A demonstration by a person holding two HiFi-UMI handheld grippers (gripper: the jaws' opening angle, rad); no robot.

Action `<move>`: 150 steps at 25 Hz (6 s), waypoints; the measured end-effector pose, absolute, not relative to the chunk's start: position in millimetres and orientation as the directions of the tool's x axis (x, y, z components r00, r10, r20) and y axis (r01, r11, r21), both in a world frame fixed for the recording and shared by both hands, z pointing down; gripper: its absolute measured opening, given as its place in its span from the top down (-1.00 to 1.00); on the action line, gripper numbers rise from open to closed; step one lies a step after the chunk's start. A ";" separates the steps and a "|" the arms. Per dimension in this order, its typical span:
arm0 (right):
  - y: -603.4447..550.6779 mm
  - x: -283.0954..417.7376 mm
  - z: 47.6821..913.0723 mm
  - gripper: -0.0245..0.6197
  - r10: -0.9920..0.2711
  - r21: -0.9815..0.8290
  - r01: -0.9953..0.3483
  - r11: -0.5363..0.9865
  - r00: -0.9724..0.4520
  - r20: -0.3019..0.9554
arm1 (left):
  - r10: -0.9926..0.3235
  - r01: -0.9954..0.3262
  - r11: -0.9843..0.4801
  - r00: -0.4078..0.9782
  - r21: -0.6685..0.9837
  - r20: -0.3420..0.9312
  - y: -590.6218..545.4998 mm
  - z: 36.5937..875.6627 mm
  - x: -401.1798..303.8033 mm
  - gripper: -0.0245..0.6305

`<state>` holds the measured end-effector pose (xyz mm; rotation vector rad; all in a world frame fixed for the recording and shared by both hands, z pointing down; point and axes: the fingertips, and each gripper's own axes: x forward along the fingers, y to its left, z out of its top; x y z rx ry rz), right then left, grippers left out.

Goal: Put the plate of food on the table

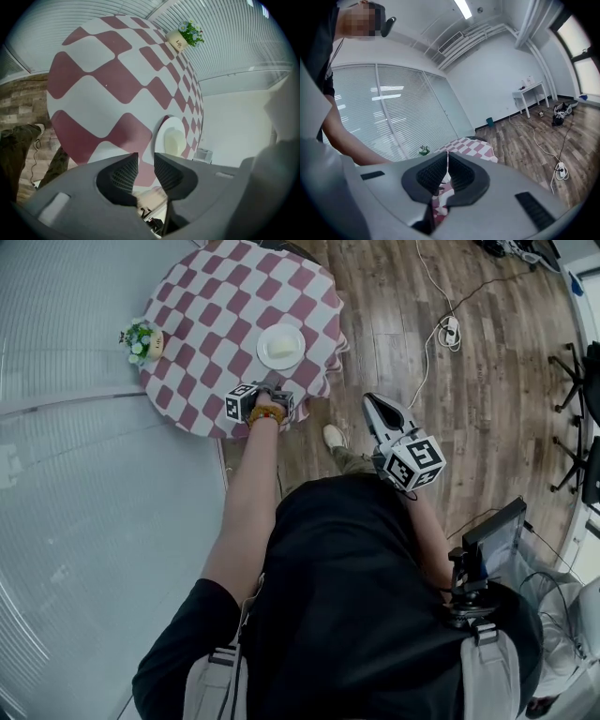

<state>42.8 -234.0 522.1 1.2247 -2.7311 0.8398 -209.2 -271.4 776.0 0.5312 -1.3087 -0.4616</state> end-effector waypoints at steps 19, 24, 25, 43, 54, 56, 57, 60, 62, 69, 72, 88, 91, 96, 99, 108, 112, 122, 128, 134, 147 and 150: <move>-243.2 7.5 536.1 0.88 -0.614 -0.517 -0.649 0.559 -0.742 0.267 | -0.465 -0.453 0.695 0.311 0.559 0.829 -183.7 779.9 -180.0 0.65; -251.3 -1.1 533.6 0.88 -0.612 -0.502 -0.649 0.572 -0.745 0.266 | -0.482 -0.646 0.479 0.372 0.594 0.793 -175.1 760.7 -174.8 0.65; -253.5 -2.7 532.1 0.88 -0.612 -0.500 -0.649 0.574 -0.745 0.265 | -0.506 -0.660 0.440 0.377 0.609 0.775 -175.5 753.0 -176.4 0.65; -212.7 -64.2 507.9 0.88 -0.471 -0.391 -0.535 0.749 -0.845 0.253 | -0.851 -0.713 -0.051 0.398 0.700 0.343 -157.9 592.8 -214.5 0.81; -199.4 -103.1 441.7 0.88 -0.392 -0.237 -0.413 0.879 -0.910 0.132 | -0.869 -0.870 -0.435 0.473 0.230 0.144 -167.8 475.2 -178.3 0.91; -200.5 -108.0 422.8 0.88 -0.389 -0.202 -0.399 0.894 -0.917 0.091 | -0.871 -0.874 -0.462 0.479 0.152 0.106 -168.2 454.0 -174.1 0.91; -200.9 -108.7 412.2 0.88 -0.389 -0.188 -0.395 0.899 -0.919 0.068 | -0.871 -0.874 -0.472 0.483 0.119 0.089 -167.9 442.5 -171.3 0.91; -198.4 -104.9 375.8 0.88 -0.387 -0.157 -0.381 0.911 -0.922 -0.006 | -0.871 -0.872 -0.488 0.489 0.029 0.040 -165.0 404.2 -161.1 0.91; -194.8 -102.3 348.6 0.88 -0.375 -0.132 -0.365 0.922 -0.925 -0.062 | -0.875 -0.875 -0.483 0.483 -0.024 0.003 -164.2 377.5 -157.1 0.91; -184.2 -102.2 273.6 0.88 -0.354 -0.045 -0.354 0.934 -0.906 -0.232 | -0.865 -0.868 -0.472 0.490 -0.157 -0.108 -161.1 308.3 -145.5 0.91; -182.7 -105.3 262.2 0.88 -0.350 0.010 -0.366 0.931 -0.898 -0.266 | -0.856 -0.867 -0.461 0.491 -0.188 -0.165 -167.0 291.4 -145.6 0.91; -226.9 -123.9 364.3 0.88 -0.462 -0.046 -0.462 0.885 -0.866 -0.192 | -0.905 -0.913 -0.382 0.401 -0.141 -0.145 -194.1 374.7 -165.6 0.91; -236.9 -132.5 400.8 0.87 -0.482 -0.056 -0.479 0.876 -0.867 -0.124 | -0.914 -0.918 -0.382 0.393 -0.108 -0.106 -203.0 403.5 -175.3 0.91; -236.4 -136.1 436.0 0.87 -0.477 -0.086 -0.472 0.877 -0.877 -0.050 | -0.939 -0.938 -0.343 0.344 -0.053 -0.013 -215.5 451.9 -185.3 0.91; -231.7 -137.3 454.8 0.87 -0.461 -0.096 -0.458 0.884 -0.888 -0.002 | -0.943 -0.942 -0.333 0.333 -0.024 0.033 -219.1 470.0 -184.5 0.90; -229.7 -134.7 511.9 0.87 -0.460 -0.133 -0.467 0.874 -0.884 0.085 | -0.931 -0.939 -0.343 0.344 0.027 0.120 -226.2 515.6 -173.7 0.90; -223.2 -141.4 519.1 0.87 -0.449 -0.133 -0.460 0.878 -0.887 0.104 | -0.935 -0.945 -0.324 0.326 0.036 0.142 -227.8 524.9 -178.3 0.90; -221.8 -134.8 526.2 0.87 -0.459 -0.138 -0.474 0.869 -0.879 0.132 | -0.932 -0.949 -0.314 0.314 0.031 0.181 -217.7 535.9 -172.9 0.90; -218.7 -128.1 540.9 0.88 -0.459 -0.126 -0.481 0.868 -0.872 0.169 | -0.928 -0.948 -0.315 0.316 0.034 0.196 -208.6 546.3 -171.0 0.90; -219.3 -122.0 548.7 0.88 -0.466 -0.131 -0.492 0.860 -0.865 0.187 | -0.928 -0.950 -0.309 0.311 0.044 0.207 -204.2 557.8 -171.9 0.90; -221.7 -112.3 576.0 0.90 -0.475 -0.098 -0.513 0.853 -0.840 0.264 | -0.904 -0.939 -0.339 0.342 0.057 0.256 -196.1 583.6 -161.8 0.90; -218.6 -113.6 573.9 0.90 -0.465 -0.102 -0.503 0.858 -0.846 0.259 | -0.900 -0.937 -0.343 0.347 0.060 0.264 -192.4 586.6 -159.1 0.90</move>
